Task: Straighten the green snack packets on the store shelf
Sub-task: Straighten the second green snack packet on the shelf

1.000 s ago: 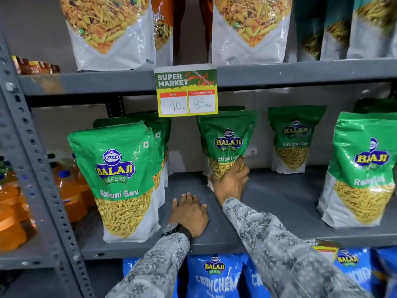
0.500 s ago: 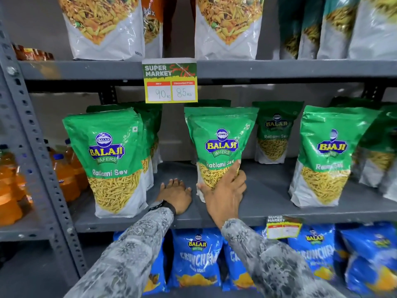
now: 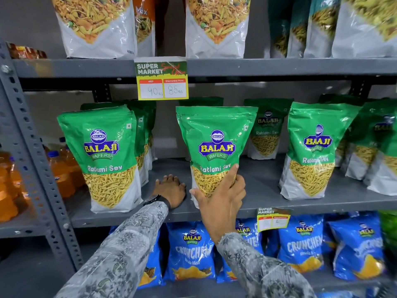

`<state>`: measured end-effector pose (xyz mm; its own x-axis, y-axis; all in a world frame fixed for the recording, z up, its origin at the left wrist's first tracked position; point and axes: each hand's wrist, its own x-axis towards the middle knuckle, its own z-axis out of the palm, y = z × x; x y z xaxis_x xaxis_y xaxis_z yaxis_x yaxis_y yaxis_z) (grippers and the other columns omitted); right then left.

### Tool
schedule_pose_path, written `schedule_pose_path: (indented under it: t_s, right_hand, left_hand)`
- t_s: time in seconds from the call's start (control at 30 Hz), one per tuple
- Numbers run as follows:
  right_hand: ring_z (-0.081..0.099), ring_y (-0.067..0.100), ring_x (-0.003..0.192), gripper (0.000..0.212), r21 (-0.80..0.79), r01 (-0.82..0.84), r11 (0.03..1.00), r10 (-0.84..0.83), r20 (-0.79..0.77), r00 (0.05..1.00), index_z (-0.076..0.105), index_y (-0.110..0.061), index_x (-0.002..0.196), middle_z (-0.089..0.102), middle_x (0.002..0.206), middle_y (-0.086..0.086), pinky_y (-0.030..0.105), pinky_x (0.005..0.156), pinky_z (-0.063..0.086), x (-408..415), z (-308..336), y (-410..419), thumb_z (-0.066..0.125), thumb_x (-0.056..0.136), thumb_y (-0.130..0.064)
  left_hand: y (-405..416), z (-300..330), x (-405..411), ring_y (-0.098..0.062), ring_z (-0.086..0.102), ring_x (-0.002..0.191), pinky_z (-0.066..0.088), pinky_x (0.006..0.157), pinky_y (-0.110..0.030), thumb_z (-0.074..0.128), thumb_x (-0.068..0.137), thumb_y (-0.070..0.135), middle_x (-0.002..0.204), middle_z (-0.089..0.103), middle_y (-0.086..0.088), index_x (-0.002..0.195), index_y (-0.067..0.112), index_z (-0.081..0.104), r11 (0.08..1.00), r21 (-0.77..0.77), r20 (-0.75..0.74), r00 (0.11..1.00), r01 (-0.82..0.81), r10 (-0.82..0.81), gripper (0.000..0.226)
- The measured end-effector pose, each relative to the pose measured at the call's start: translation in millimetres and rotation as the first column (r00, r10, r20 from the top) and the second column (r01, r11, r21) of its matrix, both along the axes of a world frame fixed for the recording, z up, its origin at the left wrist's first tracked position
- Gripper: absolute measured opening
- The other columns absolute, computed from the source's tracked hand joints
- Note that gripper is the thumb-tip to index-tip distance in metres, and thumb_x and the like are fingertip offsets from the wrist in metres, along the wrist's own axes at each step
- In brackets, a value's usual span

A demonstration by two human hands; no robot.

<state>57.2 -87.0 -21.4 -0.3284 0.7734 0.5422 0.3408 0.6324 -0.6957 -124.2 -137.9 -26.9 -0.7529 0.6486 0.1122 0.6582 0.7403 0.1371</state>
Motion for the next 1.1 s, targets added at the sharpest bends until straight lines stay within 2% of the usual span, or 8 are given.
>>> schedule_pose_path:
  t_s: [0.17,0.27,0.4,0.5,0.67,1.1]
  right_hand:
    - [0.04,0.045,0.129,0.134,-0.007,-0.007,1.0,0.007,-0.008,1.0,-0.002,-0.013,0.165,0.026,0.155,0.022,0.061,0.102,0.043,2,-3,0,0.077,0.074,-0.072]
    - [0.026,0.046,0.144,0.128,-0.01,-0.052,0.999,0.052,-0.045,0.998,-0.007,-0.018,0.165,0.013,0.165,0.022,0.065,0.11,0.036,8,-7,-1,0.064,0.078,-0.08]
    - [0.008,0.036,0.154,0.106,0.046,-0.196,0.979,0.2,-0.096,0.975,-0.01,-0.031,0.166,-0.004,0.171,0.014,0.061,0.121,0.025,13,-17,-4,0.059,0.093,-0.066]
    - [0.012,0.036,0.152,0.1,0.058,-0.176,0.983,0.181,-0.1,0.978,-0.005,-0.03,0.167,-0.001,0.17,0.015,0.061,0.122,0.027,11,-19,-2,0.063,0.097,-0.054]
    - [0.017,0.038,0.15,0.106,0.044,-0.17,0.984,0.173,-0.071,0.982,-0.001,-0.029,0.167,0.005,0.169,0.015,0.059,0.12,0.029,5,-15,5,0.074,0.093,-0.044]
    - [0.018,0.038,0.15,0.108,0.052,-0.154,0.987,0.157,-0.048,0.986,-0.001,-0.03,0.167,0.007,0.168,0.015,0.06,0.119,0.03,3,-17,9,0.073,0.091,-0.049]
  left_hand:
    - [0,0,0,-0.033,0.03,0.152,0.018,0.124,-0.057,0.023,0.104,0.043,0.163,0.034,-0.018,0.15,0.007,0.04,1.0,-0.005,-0.01,1.0,0.006,-0.007,0.061]
    - [1,-1,-2,-0.034,0.03,0.152,0.019,0.124,-0.058,0.022,0.104,0.043,0.163,0.035,-0.018,0.15,0.007,0.041,1.0,-0.013,-0.011,1.0,0.005,-0.005,0.061]
    - [1,-1,-1,-0.034,0.031,0.151,0.019,0.124,-0.057,0.023,0.104,0.041,0.162,0.036,-0.018,0.148,0.006,0.042,1.0,0.005,-0.013,1.0,0.003,-0.003,0.059]
    - [1,0,0,-0.034,0.032,0.151,0.019,0.124,-0.056,0.023,0.105,0.04,0.162,0.037,-0.018,0.149,0.006,0.042,1.0,0.013,-0.011,1.0,0.004,-0.003,0.059]
    - [1,0,-1,-0.032,0.028,0.153,0.016,0.125,-0.056,0.023,0.105,0.039,0.164,0.032,-0.017,0.15,0.007,0.04,1.0,0.005,0.004,1.0,0.002,-0.003,0.058]
    - [-1,2,3,-0.031,0.029,0.152,0.016,0.125,-0.056,0.023,0.105,0.039,0.163,0.035,-0.016,0.149,0.009,0.041,1.0,0.0,0.018,1.0,0.001,-0.001,0.057]
